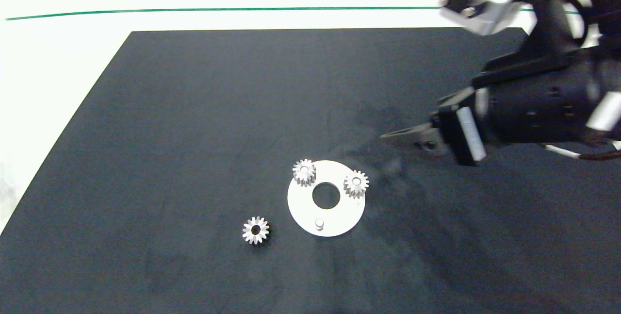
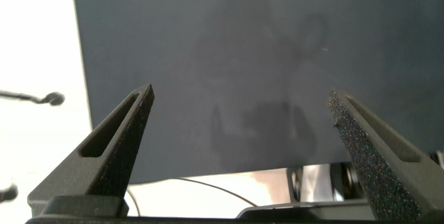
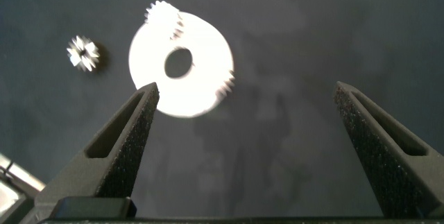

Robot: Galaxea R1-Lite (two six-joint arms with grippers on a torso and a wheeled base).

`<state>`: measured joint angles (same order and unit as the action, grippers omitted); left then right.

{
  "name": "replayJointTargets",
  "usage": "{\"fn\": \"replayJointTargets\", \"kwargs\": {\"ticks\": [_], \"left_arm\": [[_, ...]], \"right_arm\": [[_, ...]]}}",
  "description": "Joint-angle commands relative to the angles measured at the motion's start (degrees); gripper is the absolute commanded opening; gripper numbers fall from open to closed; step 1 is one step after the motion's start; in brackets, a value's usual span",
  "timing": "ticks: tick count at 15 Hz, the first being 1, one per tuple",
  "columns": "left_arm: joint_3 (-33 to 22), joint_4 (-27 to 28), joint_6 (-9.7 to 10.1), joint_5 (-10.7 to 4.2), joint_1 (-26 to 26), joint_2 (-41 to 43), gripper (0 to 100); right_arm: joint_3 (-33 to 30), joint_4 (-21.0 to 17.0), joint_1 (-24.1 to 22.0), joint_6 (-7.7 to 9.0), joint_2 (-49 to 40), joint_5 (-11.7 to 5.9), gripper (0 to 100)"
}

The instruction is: Install three planetary gears onto the carrier pins

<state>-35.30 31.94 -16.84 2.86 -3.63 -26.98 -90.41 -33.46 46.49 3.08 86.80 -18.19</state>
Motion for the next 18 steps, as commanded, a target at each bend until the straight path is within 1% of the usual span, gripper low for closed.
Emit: {"fn": "replayJointTargets", "kwargs": {"ticks": [1,2,3,4,5,6,7,8,9,10,11,13,15,16,17,18], "left_arm": [[-0.20,-10.14,3.12,0.04,15.85,-11.17,100],[-0.20,-16.21,3.83,-0.32,17.87,-15.21,100],[-0.20,-20.43,3.92,-0.32,18.05,-19.34,100],[-0.20,-22.18,4.09,-0.23,18.40,-22.86,100],[-0.20,-22.80,4.88,-0.23,19.37,-24.79,100],[-0.29,-24.20,9.54,-0.32,24.11,-28.57,100],[-0.38,-27.81,14.20,-0.84,28.33,-31.21,100],[-0.38,-30.97,16.75,-3.04,31.67,-34.28,100],[-0.47,-32.55,16.84,-6.91,33.78,-37.62,100],[-0.64,-33.17,17.10,-9.28,37.29,-40.35,100],[-0.73,-33.26,17.19,-9.46,40.20,-41.58,100],[-0.82,-33.35,17.45,-9.46,42.57,-43.77,100],[-0.99,-33.87,20.53,-9.46,43.27,-47.64,100],[-1.17,-35.19,21.41,-9.46,43.62,-49.05,100],[-1.08,-37.30,21.41,-9.98,43.71,-50.37,100],[-1.08,-39.06,21.23,-11.65,43.80,-51.60,100]], "right_arm": [[15.79,-0.29,-4.92,0.34,-26.06,-1.76,100],[16.31,-0.37,-5.80,0.43,-28.70,-1.76,100],[16.14,-1.34,-6.59,0.43,-31.34,-1.76,100],[15.96,-2.75,-7.30,0.43,-33.45,-1.76,100],[15.87,-3.36,-7.82,0.43,-34.85,-1.76,100],[16.14,-3.80,-8.44,0.43,-36.96,-1.76,100],[16.23,-3.89,-8.44,0.34,-38.02,-1.76,100],[16.14,-3.89,-8.61,0.43,-38.81,-1.76,100],[16.14,-3.89,-8.61,0.43,-39.51,-1.76,100],[16.31,-3.89,-8.61,0.26,-40.13,-1.76,100],[16.58,-3.89,-9.14,-0.01,-40.57,-1.76,100],[15.79,-3.80,-11.25,0.17,-40.48,-1.76,100],[15.52,-3.80,-12.66,0.26,-40.57,-1.76,100],[15.79,-3.80,-12.66,0.34,-40.65,-1.76,100],[15.87,-3.80,-12.74,0.26,-40.83,-1.76,100],[15.87,-3.80,-12.66,0.34,-40.83,-1.76,100]]}}
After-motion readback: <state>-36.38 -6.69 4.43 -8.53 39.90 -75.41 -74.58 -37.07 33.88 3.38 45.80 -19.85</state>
